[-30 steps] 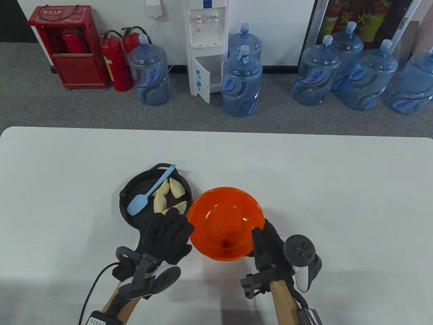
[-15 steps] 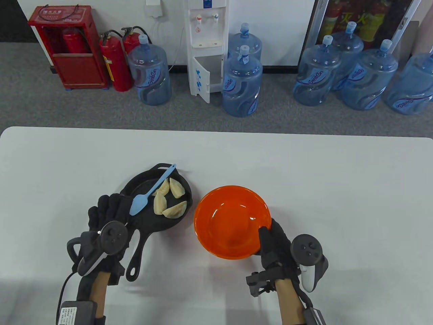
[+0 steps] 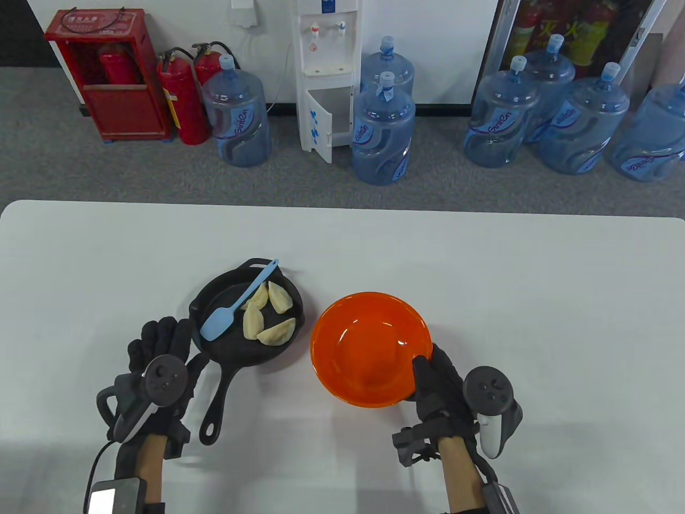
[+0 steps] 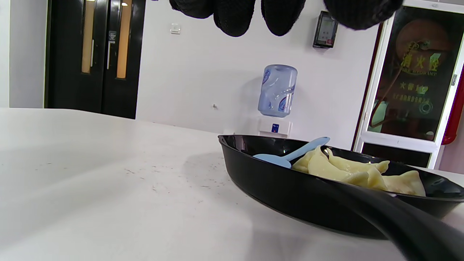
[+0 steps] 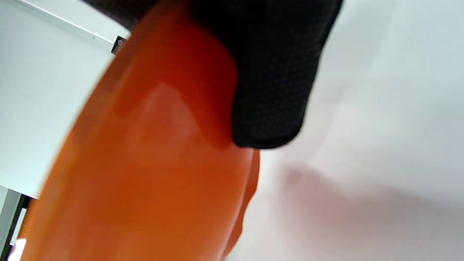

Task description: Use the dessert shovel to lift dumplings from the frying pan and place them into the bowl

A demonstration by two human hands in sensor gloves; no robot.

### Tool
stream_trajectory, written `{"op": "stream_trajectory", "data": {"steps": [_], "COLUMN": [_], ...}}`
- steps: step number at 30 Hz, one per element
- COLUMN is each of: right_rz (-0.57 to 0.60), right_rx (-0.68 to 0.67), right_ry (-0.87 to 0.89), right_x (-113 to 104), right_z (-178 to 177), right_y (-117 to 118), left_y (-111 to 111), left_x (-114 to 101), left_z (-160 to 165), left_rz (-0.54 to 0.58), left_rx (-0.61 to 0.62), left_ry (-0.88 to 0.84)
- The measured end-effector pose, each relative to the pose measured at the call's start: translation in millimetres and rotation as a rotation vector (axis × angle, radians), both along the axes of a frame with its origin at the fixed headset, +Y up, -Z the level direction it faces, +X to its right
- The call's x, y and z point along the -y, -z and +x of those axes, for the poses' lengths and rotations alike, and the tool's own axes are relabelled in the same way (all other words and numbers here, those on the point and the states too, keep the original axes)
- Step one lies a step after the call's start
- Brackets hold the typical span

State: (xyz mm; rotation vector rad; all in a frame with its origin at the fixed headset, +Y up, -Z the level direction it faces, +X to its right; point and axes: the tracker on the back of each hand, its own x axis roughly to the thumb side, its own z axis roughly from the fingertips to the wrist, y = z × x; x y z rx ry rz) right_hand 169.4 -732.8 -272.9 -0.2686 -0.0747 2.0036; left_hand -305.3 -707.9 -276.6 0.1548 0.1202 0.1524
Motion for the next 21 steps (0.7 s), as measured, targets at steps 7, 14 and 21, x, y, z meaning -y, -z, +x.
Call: {"op": "stream_trajectory", "data": {"steps": [7, 14, 21], "right_rz": [-0.044, -0.090, -0.135], "right_rx": [0.058, 0.189, 0.306], "right_ry": [-0.048, -0.014, 0.024], "right_x": [-12, -7, 11], "right_z": [24, 61, 89], "right_y": [26, 57, 75], "left_y": [0, 3, 5], "left_x": [1, 3, 4], "left_z": [0, 0, -2], "left_rz": [-0.008, -0.034, -0.042], "left_rx": [0.000, -0.001, -0.016], "left_ry": [0.009, 0.029, 0.018]}}
